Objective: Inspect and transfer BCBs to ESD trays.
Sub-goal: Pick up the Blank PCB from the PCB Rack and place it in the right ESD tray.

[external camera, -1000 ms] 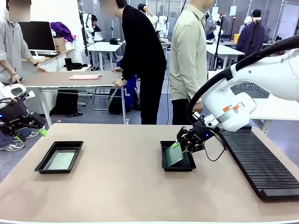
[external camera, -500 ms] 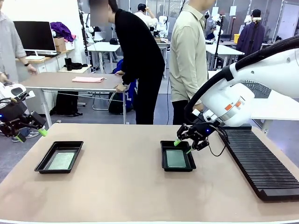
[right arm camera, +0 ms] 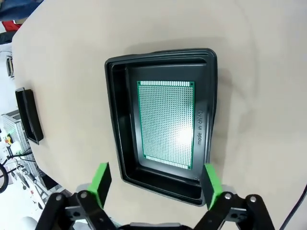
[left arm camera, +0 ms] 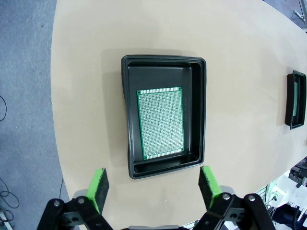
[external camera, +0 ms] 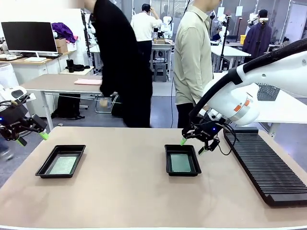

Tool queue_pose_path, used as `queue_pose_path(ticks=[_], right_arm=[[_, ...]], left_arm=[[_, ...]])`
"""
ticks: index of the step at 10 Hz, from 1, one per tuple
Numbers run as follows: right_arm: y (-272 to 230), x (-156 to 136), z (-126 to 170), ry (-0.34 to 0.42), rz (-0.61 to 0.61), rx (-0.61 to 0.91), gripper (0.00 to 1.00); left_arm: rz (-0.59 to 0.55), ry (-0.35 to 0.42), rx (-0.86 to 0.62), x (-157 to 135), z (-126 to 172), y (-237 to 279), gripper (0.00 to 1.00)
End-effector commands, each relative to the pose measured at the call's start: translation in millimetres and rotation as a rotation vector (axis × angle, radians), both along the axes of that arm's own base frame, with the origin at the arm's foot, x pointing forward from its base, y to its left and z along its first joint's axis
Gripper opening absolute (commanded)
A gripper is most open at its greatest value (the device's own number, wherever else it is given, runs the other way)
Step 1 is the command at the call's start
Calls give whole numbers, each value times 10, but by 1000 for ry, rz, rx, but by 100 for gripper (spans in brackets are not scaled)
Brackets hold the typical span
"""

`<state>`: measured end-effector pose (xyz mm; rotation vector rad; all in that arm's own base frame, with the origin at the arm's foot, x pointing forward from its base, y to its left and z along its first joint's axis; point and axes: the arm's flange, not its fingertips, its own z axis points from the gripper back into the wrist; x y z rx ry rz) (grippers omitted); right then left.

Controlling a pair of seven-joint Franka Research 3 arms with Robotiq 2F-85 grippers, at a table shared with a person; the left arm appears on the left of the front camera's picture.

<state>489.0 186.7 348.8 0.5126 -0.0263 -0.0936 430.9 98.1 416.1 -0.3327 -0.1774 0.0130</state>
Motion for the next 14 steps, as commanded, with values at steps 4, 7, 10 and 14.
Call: queue_pose_path(ticks=[4, 7, 10, 14], right_arm=[[78, -51, 158, 47, 5, -127, 100], [64, -43, 206, 46, 8, -176, 100], [35, -36, 208, 2, -6, -214, 100], [23, -43, 160, 28, 23, -167, 100]], left_arm=[[3, -9, -1, 8, -14, 11, 100], [3, -9, -1, 8, -14, 11, 100], [3, -9, -1, 8, -14, 11, 100], [3, -9, -1, 8, -14, 11, 100]])
